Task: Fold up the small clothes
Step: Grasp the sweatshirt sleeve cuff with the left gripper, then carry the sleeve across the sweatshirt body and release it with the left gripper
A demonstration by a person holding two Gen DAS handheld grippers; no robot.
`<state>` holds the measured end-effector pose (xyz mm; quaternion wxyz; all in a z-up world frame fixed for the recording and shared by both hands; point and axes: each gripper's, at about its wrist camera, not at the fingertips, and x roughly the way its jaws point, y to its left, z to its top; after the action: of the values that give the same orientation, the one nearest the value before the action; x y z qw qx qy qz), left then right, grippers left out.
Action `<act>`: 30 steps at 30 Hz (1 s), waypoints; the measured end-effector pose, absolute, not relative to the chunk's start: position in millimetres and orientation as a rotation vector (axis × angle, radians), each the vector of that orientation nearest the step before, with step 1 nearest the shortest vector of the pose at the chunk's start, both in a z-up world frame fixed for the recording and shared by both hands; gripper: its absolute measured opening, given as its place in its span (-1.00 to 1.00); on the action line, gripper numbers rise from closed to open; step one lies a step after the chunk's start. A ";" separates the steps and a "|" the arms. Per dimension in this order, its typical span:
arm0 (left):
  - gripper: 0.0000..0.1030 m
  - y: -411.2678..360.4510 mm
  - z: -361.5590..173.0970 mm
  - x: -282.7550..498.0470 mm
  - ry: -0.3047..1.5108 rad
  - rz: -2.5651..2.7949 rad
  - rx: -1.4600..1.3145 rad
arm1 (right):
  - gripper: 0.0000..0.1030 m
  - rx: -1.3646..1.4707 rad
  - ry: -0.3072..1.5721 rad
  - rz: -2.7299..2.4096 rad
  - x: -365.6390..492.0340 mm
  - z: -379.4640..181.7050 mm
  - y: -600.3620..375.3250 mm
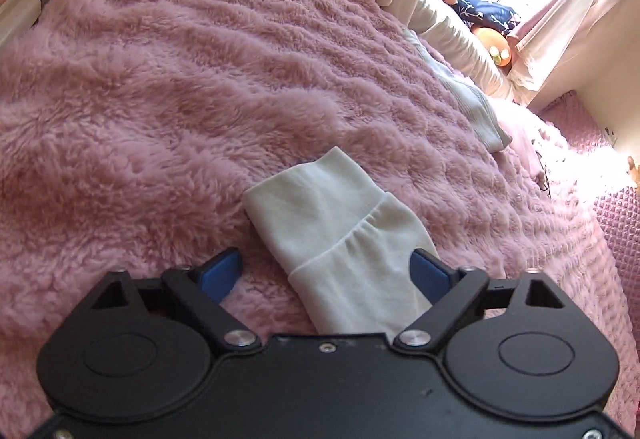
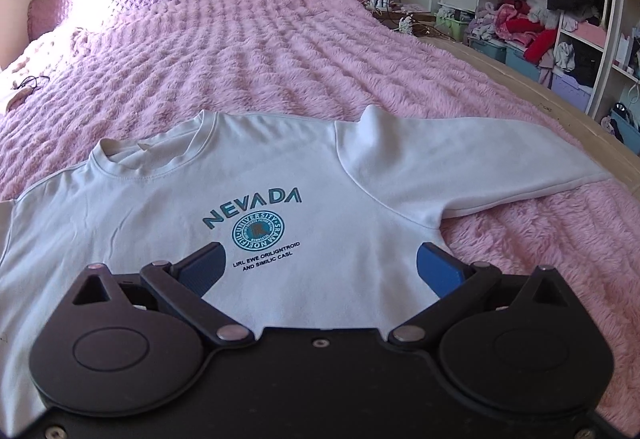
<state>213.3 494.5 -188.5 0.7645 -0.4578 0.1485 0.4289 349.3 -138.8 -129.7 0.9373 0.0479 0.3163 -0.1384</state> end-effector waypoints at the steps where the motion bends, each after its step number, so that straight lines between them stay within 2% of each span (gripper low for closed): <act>1: 0.06 496.7 -188.2 215.2 0.325 0.924 -1.000 | 1.00 0.094 0.654 -0.285 351.7 -130.5 -138.9; 2: -0.39 497.5 -189.2 218.5 0.338 0.922 -1.013 | 1.00 0.093 0.662 -0.285 353.3 -131.7 -138.8; 3: -0.65 496.6 -190.0 220.7 0.346 0.917 -1.031 | 1.00 0.092 0.665 -0.285 354.1 -132.2 -139.0; 4: -0.70 493.0 -189.8 220.6 0.339 0.906 -1.058 | 1.00 0.091 0.667 -0.285 355.3 -133.6 -138.2; 5: -0.84 492.0 -188.0 220.5 0.322 0.894 -1.076 | 1.00 0.089 0.669 -0.283 355.8 -134.1 -138.0; 6: -0.86 485.6 -184.8 219.2 0.307 0.883 -1.078 | 1.00 0.087 0.671 -0.284 355.9 -134.2 -138.1; 10: -0.90 458.4 -149.8 228.8 0.247 0.732 -0.989 | 1.00 0.099 0.702 -0.337 358.6 -136.6 -144.6; 15: -0.91 405.7 -96.6 263.2 0.179 0.424 -1.025 | 1.00 0.175 0.730 -0.371 354.9 -136.4 -167.5; 22: -0.91 269.5 -35.4 339.3 0.182 -0.045 -1.070 | 1.00 0.218 0.724 -0.413 343.8 -133.4 -211.8; 25: -0.91 187.7 -40.7 375.3 0.242 -0.245 -1.098 | 1.00 0.256 0.734 -0.427 340.8 -134.3 -233.2; 28: -0.90 109.4 -76.8 405.7 0.332 -0.393 -1.177 | 1.00 0.269 0.740 -0.432 338.9 -135.1 -246.9; 29: -0.87 84.6 -94.7 414.7 0.374 -0.432 -1.216 | 1.00 0.265 0.739 -0.430 338.4 -134.6 -249.7; 30: -0.68 63.5 -111.5 422.0 0.431 -0.442 -1.239 | 1.00 0.258 0.736 -0.422 338.3 -134.2 -251.6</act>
<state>422.0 63.5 -111.5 0.7698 -0.5713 0.1987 -0.2038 338.3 -251.6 -134.2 0.9033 0.1249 0.3559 -0.2044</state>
